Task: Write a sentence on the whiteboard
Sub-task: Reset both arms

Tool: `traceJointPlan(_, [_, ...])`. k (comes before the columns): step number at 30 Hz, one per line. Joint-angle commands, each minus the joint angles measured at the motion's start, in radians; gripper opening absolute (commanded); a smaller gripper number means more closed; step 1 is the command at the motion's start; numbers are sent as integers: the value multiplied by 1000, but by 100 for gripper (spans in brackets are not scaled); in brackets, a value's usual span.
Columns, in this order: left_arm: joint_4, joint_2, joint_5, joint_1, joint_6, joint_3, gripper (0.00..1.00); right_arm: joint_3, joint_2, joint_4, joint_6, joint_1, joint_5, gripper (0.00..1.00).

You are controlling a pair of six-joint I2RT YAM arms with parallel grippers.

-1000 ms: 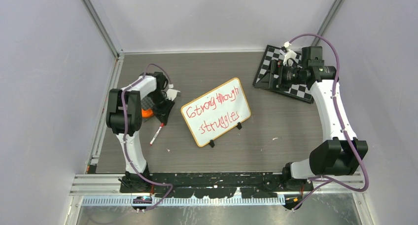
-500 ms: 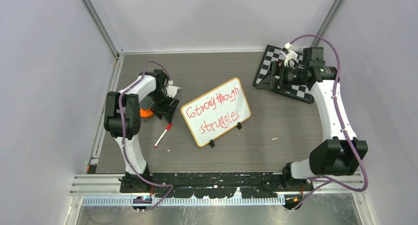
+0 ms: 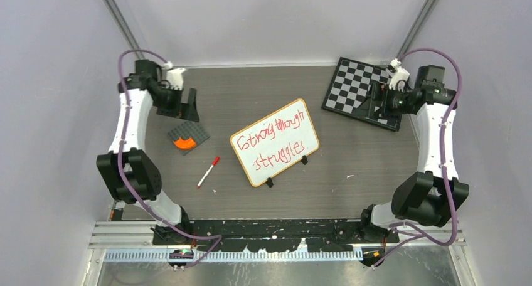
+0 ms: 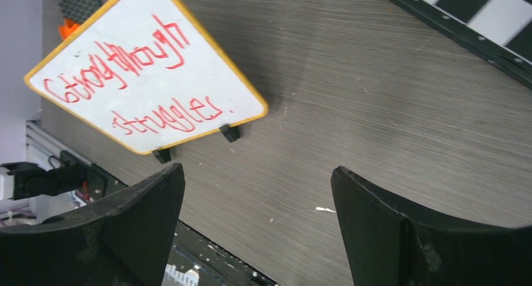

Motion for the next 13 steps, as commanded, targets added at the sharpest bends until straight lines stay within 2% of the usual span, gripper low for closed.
traceJointPlan(1, [18,-49,91,135,-28,-5,100,28,8,-63,-144,-77,26,91])
traceJointPlan(5, [87,-89,37,194,-38,-95,100,-25,18,-69,-210,-129,68,91])
traceJointPlan(13, [181,-166,16,211,-88,-239,100,-79,42,-66,-263,-184,101,91])
